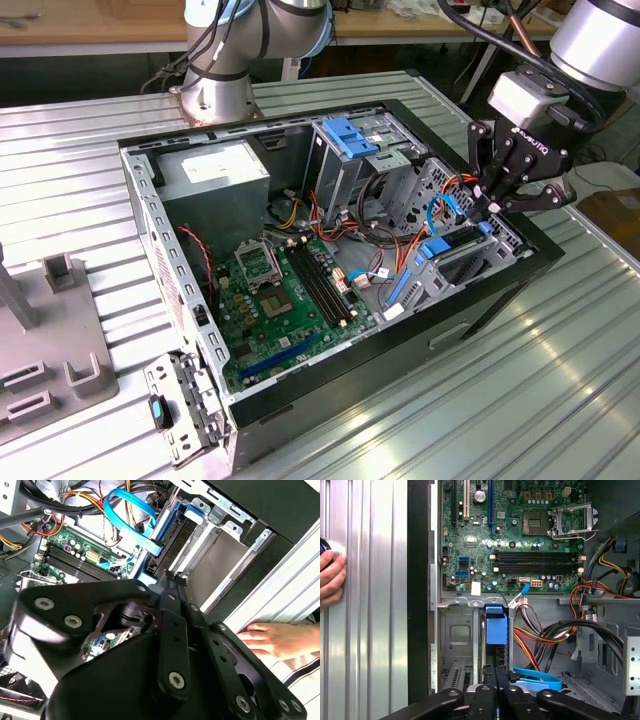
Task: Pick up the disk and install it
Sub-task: 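Insert the first disk wire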
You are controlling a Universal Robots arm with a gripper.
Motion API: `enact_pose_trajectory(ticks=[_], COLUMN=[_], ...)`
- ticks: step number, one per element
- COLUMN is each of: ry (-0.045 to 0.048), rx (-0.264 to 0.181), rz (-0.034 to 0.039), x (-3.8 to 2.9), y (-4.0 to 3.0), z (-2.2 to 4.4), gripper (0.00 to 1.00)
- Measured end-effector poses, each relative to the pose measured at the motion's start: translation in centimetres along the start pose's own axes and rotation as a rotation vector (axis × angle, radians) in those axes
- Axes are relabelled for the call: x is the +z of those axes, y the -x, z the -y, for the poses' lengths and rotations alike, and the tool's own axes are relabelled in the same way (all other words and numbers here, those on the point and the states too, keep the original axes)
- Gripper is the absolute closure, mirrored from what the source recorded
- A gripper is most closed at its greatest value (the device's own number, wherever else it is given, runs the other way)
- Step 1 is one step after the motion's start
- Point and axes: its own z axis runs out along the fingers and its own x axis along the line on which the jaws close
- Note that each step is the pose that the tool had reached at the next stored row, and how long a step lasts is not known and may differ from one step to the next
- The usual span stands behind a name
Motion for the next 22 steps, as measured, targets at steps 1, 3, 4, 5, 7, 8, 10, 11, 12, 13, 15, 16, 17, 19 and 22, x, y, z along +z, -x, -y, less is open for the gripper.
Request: enact_pose_trajectory(ticks=[1,3,4,5,7,8,10,11,12,13,15,16,17,19,22], ry=[0.0000,0.0000,0.0000,0.0000,0.0000,0.0000,0.0000,0.0000,0.0000,0.0000,0.0000,0.0000,0.0000,0.0000,0.0000], rx=[0.000,0.000,0.000,0.000,0.000,0.000,-0.001,-0.002,-0.002,-0.002,-0.002,-0.002,-0.002,-0.002,-0.002], rz=[0.0001,0.0000,0.0000,0.0000,0.0000,0.0000,0.0000,0.0000,0.0000,0.0002,0.0001,0.0001,0.0001,0.0000,0.0002], x=[0.00,0.00,0.00,0.00,0.00,0.00,0.00,0.01,0.06,0.11,0.10,0.11,0.11,0.10,0.11], y=[0.00,0.00,0.00,0.00,0.00,0.00,0.08,0.22,0.63,0.91,0.91,0.91,0.91,0.91,0.91], z=[0.00,0.00,0.00,0.00,0.01,0.01,0.17,0.22,0.24,0.24,0.24,0.24,0.24,0.24,0.24], gripper=[0.89,0.89,0.89,0.89,0.89,0.89,0.89,0.89,0.89,0.89,0.89,0.89,0.89,0.83,0.58])
